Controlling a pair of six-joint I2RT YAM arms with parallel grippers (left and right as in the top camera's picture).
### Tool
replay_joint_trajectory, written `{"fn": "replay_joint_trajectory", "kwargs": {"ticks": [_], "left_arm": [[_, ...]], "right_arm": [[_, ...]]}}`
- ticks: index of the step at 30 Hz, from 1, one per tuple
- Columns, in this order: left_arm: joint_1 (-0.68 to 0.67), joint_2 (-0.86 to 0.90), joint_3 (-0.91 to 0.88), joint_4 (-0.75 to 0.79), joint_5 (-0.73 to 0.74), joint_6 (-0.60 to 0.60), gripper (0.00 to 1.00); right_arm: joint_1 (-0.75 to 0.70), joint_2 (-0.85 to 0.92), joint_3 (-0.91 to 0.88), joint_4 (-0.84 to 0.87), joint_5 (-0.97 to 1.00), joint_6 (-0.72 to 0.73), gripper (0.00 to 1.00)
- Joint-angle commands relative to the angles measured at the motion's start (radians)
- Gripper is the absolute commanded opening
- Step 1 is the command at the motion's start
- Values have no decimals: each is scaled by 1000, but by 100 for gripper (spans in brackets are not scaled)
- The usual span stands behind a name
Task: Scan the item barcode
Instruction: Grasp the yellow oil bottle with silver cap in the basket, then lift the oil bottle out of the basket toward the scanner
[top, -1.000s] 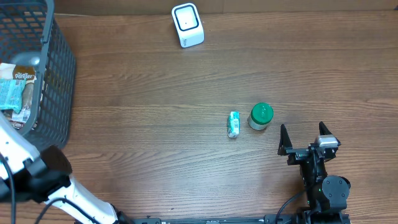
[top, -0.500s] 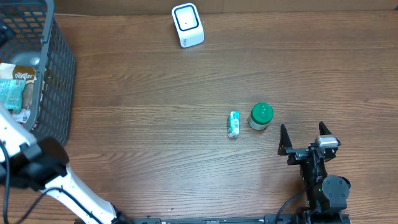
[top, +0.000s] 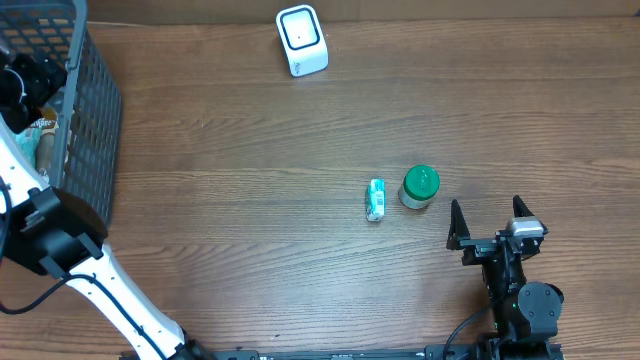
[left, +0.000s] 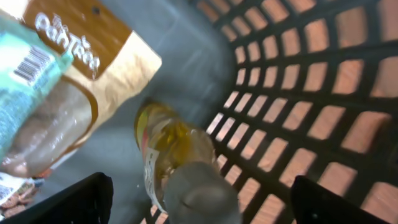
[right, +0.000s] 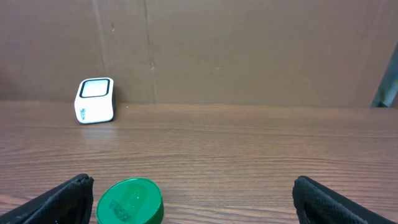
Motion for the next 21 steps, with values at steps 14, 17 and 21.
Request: {"fn": "replay_joint_trajectory", "kwargs": {"ticks": [14, 17, 21], "left_arm": [[-3, 103, 3, -31, -66, 45, 56], [-3, 103, 3, -31, -66, 45, 54], [-1, 87, 17, -31, -65, 44, 52]], "right_arm": [[5, -6, -11, 7, -2, -3, 100], [5, -6, -11, 7, -2, -3, 100], [5, -6, -11, 7, -2, -3, 100]]}}
